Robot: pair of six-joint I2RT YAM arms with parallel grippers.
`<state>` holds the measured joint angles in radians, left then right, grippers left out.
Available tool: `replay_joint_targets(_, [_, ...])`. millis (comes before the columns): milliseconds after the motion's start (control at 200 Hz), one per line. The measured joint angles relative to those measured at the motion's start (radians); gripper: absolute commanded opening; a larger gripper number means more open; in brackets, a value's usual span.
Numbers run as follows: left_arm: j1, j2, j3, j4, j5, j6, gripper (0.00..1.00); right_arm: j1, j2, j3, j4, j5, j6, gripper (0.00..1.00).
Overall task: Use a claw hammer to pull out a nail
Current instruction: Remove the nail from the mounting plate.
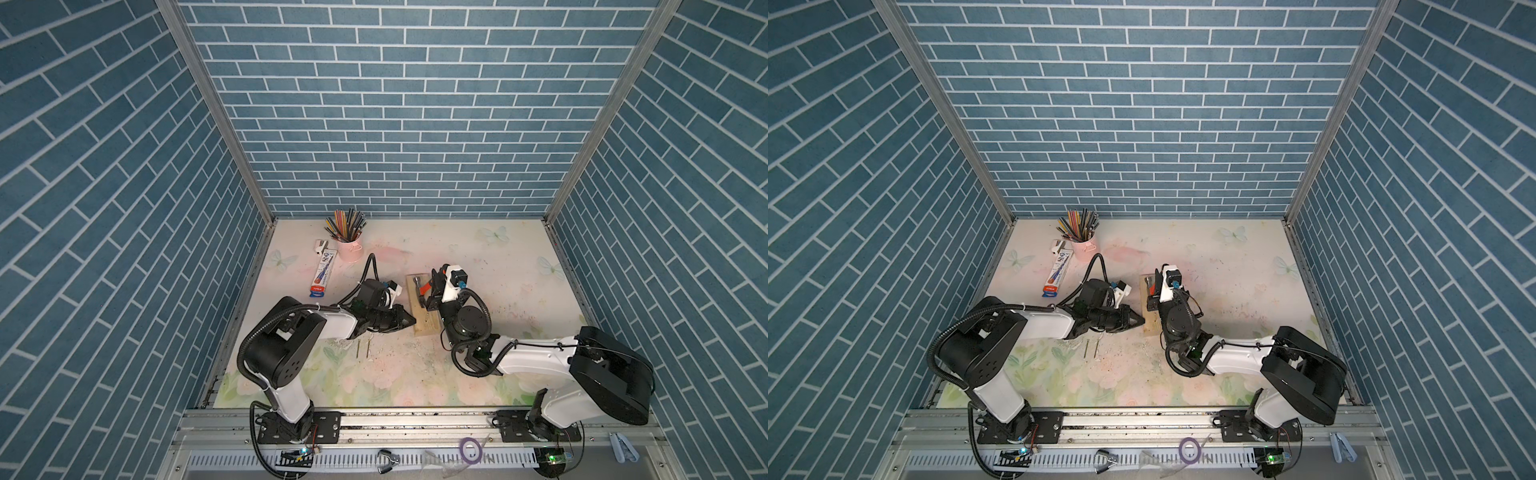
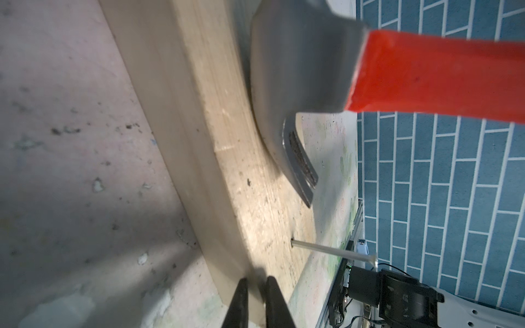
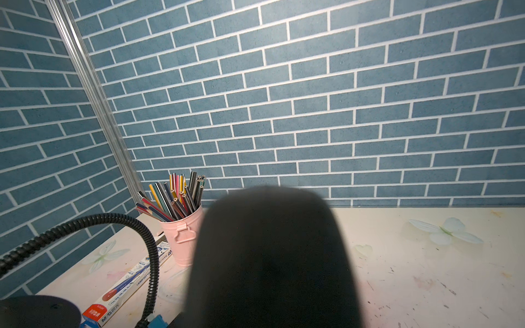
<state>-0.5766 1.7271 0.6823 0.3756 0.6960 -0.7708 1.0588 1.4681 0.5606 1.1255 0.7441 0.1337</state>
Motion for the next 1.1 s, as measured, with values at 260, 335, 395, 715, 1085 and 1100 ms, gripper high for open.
replay_joint_targets(260, [-0.002,-0.004,0.0,-0.001,-0.013,0.001,0.14,0.034,-0.018,0.006,-0.053,0.045,0.027,0.0])
replay_joint_targets(335, [-0.003,-0.005,0.0,-0.001,-0.016,0.001,0.14,0.043,-0.025,0.013,-0.08,0.064,0.035,0.0])
replay_joint_targets(395, [-0.003,-0.005,0.0,-0.001,-0.018,0.002,0.15,0.051,-0.035,0.014,-0.105,0.076,0.046,0.0])
replay_joint_targets(715, [-0.004,-0.006,0.0,-0.001,-0.022,0.005,0.15,0.074,-0.091,0.014,-0.22,0.11,0.105,0.0])
replay_joint_targets(1085, [-0.005,-0.007,0.0,-0.001,-0.023,0.013,0.14,0.086,-0.128,0.014,-0.288,0.122,0.116,0.0])
replay_joint_targets(1100, [-0.005,-0.007,0.0,-0.001,-0.023,0.013,0.15,0.087,-0.132,0.014,-0.292,0.122,0.117,0.0])
